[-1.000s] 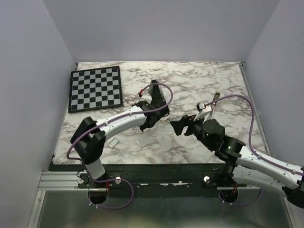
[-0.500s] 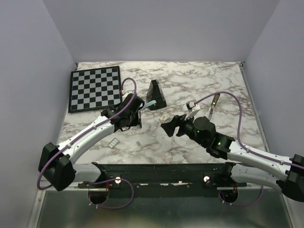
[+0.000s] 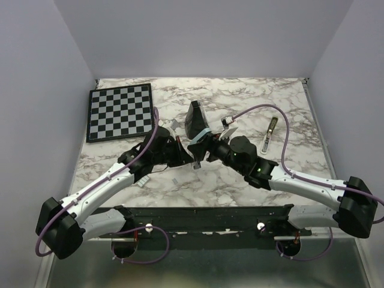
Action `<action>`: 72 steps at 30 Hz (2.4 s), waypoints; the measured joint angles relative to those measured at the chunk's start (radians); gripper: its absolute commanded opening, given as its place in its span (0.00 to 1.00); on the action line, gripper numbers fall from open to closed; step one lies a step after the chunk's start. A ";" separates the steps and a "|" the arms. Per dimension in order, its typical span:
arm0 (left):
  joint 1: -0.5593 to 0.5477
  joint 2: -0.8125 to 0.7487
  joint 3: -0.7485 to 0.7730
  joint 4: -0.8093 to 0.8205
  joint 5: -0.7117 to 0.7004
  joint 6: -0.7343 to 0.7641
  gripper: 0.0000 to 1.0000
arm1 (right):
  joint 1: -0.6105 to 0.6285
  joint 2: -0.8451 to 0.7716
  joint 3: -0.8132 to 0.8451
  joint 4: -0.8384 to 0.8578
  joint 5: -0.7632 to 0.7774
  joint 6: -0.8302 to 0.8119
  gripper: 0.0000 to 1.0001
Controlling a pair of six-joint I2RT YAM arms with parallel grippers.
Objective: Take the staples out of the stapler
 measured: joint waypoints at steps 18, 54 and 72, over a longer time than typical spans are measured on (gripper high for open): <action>0.011 -0.041 -0.053 0.096 0.028 -0.047 0.00 | -0.007 0.066 0.029 -0.024 0.055 -0.042 0.24; 0.031 -0.080 -0.037 0.051 0.016 -0.094 0.00 | 0.021 0.155 0.111 -0.050 0.022 -0.087 0.05; 0.013 -0.143 -0.032 0.088 0.091 -0.025 0.99 | -0.167 0.068 0.120 -0.164 0.140 -0.244 0.01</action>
